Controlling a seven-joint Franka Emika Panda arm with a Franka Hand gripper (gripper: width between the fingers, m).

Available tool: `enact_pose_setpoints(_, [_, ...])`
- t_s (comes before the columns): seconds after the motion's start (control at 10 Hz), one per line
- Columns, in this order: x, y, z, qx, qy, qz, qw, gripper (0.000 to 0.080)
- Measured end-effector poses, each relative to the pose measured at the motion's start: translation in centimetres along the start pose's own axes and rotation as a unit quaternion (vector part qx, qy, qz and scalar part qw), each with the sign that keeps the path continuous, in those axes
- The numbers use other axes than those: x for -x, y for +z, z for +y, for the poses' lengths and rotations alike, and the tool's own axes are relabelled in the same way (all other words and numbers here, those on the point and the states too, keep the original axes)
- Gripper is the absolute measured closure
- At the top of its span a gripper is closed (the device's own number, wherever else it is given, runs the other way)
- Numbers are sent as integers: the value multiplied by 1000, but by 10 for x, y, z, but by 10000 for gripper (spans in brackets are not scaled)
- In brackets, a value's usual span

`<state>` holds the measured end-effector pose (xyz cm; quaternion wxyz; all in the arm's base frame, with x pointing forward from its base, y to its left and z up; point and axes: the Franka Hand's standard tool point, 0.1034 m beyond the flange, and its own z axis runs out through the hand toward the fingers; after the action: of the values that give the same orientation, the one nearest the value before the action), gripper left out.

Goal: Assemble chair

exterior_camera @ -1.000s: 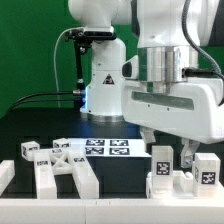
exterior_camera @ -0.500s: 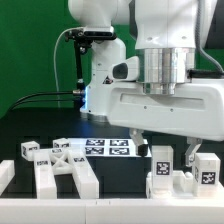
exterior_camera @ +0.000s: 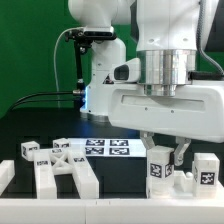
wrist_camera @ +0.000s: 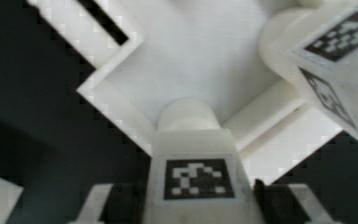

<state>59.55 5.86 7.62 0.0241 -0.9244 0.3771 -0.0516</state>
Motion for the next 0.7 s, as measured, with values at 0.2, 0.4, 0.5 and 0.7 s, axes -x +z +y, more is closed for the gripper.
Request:
enact_pose_setpoints(0.2, [-2,1,-4,-2,93,0,996,515])
enact_pose_setpoints(0.4, [-4,2,-10,3,275,-15,961,515])
enact_pose_setpoints(0.5, [-4,2,-14,2,379,-22,925,515])
enact_pose_setpoints(0.7, [-4,4,-18,-15,471,-29,881,515])
